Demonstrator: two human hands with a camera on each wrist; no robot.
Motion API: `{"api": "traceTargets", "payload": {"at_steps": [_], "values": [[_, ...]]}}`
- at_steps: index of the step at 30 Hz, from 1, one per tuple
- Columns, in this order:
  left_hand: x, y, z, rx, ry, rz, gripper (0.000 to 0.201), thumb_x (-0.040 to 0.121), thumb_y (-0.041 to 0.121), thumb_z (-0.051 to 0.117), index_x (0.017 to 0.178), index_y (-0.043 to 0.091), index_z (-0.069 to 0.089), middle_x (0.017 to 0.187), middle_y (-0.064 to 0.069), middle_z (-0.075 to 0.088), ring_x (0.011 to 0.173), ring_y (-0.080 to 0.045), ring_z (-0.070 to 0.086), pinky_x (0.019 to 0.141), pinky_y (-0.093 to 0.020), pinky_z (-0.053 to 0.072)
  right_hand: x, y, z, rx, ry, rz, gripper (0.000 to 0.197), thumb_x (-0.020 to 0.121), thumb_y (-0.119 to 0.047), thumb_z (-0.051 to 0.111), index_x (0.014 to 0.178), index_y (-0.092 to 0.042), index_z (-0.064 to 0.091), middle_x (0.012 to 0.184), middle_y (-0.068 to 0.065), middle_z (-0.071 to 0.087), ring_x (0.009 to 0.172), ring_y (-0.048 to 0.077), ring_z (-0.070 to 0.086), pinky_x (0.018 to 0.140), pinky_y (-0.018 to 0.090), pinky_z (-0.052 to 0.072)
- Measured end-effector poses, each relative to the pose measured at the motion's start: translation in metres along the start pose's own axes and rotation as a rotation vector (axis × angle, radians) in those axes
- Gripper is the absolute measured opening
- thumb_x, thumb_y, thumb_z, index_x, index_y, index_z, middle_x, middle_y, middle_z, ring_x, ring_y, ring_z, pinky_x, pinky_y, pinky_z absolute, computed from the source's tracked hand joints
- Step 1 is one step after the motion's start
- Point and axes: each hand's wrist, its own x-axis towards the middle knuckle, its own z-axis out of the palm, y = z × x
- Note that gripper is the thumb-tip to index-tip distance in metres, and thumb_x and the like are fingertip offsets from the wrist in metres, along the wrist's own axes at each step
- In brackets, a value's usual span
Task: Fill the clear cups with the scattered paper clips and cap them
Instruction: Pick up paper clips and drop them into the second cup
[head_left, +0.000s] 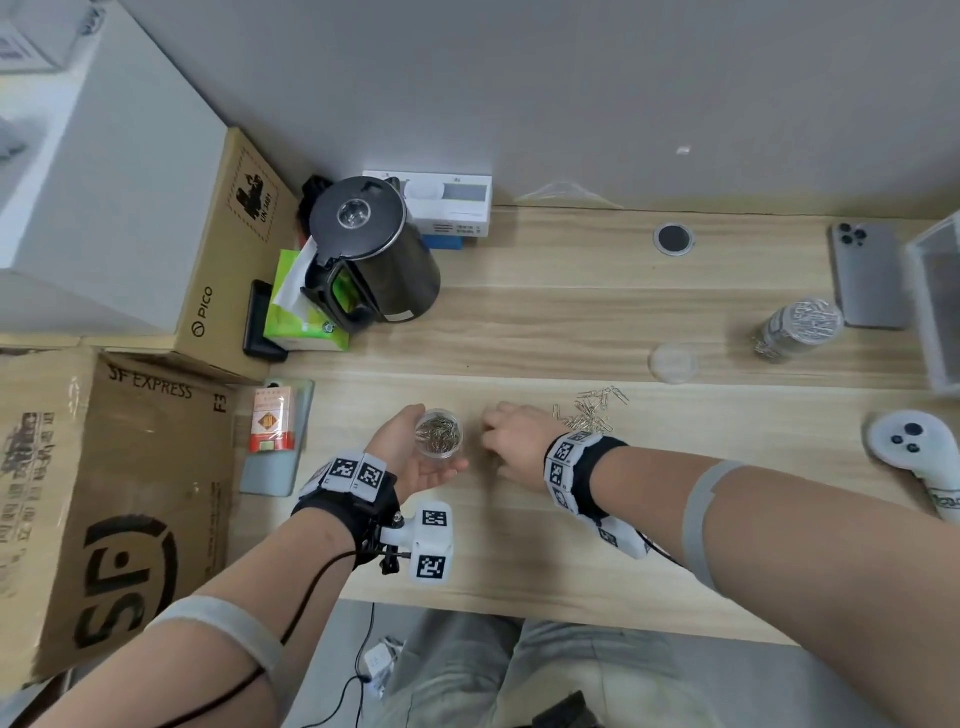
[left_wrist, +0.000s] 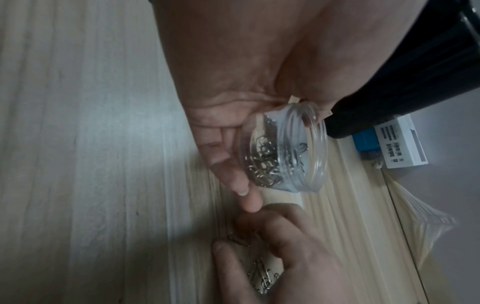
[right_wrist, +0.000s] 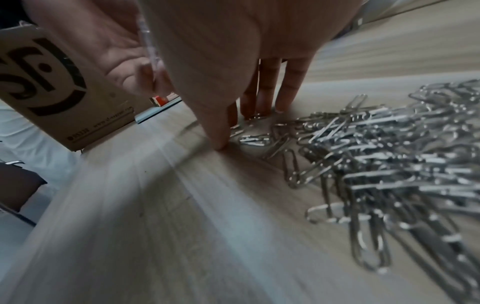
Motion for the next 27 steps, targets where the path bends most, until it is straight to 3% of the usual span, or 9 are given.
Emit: {"api": "traceTargets", "payload": {"at_steps": [6, 10, 12, 15, 18, 20, 23, 27], "values": [[-0.004, 0.011, 0.019, 0.019, -0.022, 0.014, 0.037, 0.106, 0.038, 0.036, 0.101, 0.009, 0.058, 0.082, -0.015, 0.068, 0.073, -0.036, 0.067, 0.057, -0.031, 0.053, -0.027, 0.025, 0.004, -0.014, -0.044, 0.040, 0.015, 0.085, -0.013, 0.057, 0.095, -0.017, 0.066, 0.107, 0.001, 0.057, 0.105, 0.027, 0.051, 0.086, 0.037, 0.044], [-0.005, 0.017, 0.041, 0.055, -0.064, 0.016, 0.039, 0.106, 0.039, 0.035, 0.103, 0.007, 0.059, 0.076, -0.014, 0.069, 0.070, -0.035, 0.067, 0.061, -0.034, 0.052, -0.056, 0.049, -0.003, 0.091, 0.109, 0.109, 0.015, 0.082, -0.019, 0.055, 0.094, -0.018, 0.064, 0.101, 0.001, 0.059, 0.098, 0.026, 0.053, 0.080, 0.036, 0.044], [-0.006, 0.022, 0.049, 0.076, -0.076, 0.020, 0.039, 0.106, 0.039, 0.035, 0.106, 0.007, 0.059, 0.082, -0.016, 0.069, 0.072, -0.036, 0.067, 0.059, -0.033, 0.053, -0.068, 0.066, -0.006, 0.181, 0.174, 0.240, 0.034, 0.076, -0.028, 0.061, 0.109, -0.019, 0.060, 0.110, 0.002, 0.054, 0.106, 0.025, 0.051, 0.082, 0.036, 0.047], [-0.008, 0.029, 0.055, 0.116, -0.074, 0.027, 0.041, 0.107, 0.040, 0.034, 0.102, 0.007, 0.058, 0.084, -0.018, 0.067, 0.073, -0.036, 0.066, 0.060, -0.034, 0.052, -0.083, 0.084, -0.004, 0.194, 0.114, 0.448, 0.092, 0.051, -0.054, 0.070, 0.133, -0.024, 0.041, 0.129, 0.003, 0.039, 0.121, 0.024, 0.038, 0.095, 0.039, 0.046], [-0.007, 0.033, 0.056, 0.137, -0.070, 0.030, 0.042, 0.107, 0.041, 0.034, 0.105, 0.006, 0.058, 0.087, -0.020, 0.067, 0.071, -0.035, 0.066, 0.061, -0.033, 0.052, -0.091, 0.086, 0.001, 0.110, 0.011, 0.490, 0.126, 0.029, -0.063, 0.075, 0.141, -0.030, 0.028, 0.134, 0.002, 0.031, 0.125, 0.024, 0.032, 0.100, 0.043, 0.043], [-0.006, 0.036, 0.056, 0.150, -0.066, 0.032, 0.043, 0.106, 0.041, 0.034, 0.105, 0.005, 0.058, 0.085, -0.021, 0.068, 0.070, -0.034, 0.066, 0.061, -0.034, 0.051, -0.090, 0.086, 0.004, 0.113, -0.001, 0.469, 0.125, 0.031, -0.058, 0.082, 0.141, -0.029, 0.030, 0.134, 0.002, 0.030, 0.126, 0.024, 0.031, 0.101, 0.041, 0.042], [-0.005, 0.035, 0.057, 0.159, -0.061, 0.032, 0.042, 0.107, 0.040, 0.035, 0.101, 0.006, 0.057, 0.085, -0.022, 0.067, 0.071, -0.035, 0.065, 0.063, -0.035, 0.050, -0.082, 0.082, 0.010, 0.212, 0.041, 0.419, 0.107, 0.044, -0.048, 0.087, 0.137, -0.025, 0.040, 0.129, 0.002, 0.035, 0.120, 0.021, 0.033, 0.102, 0.036, 0.042], [-0.003, 0.032, 0.055, 0.160, -0.064, 0.018, 0.041, 0.106, 0.041, 0.036, 0.114, 0.006, 0.055, 0.094, -0.024, 0.068, 0.074, -0.037, 0.067, 0.060, -0.034, 0.053, -0.078, 0.075, 0.010, 0.297, 0.056, 0.366, 0.083, 0.060, -0.039, 0.086, 0.133, -0.026, 0.047, 0.124, -0.002, 0.040, 0.114, 0.019, 0.036, 0.097, 0.036, 0.044]]}}
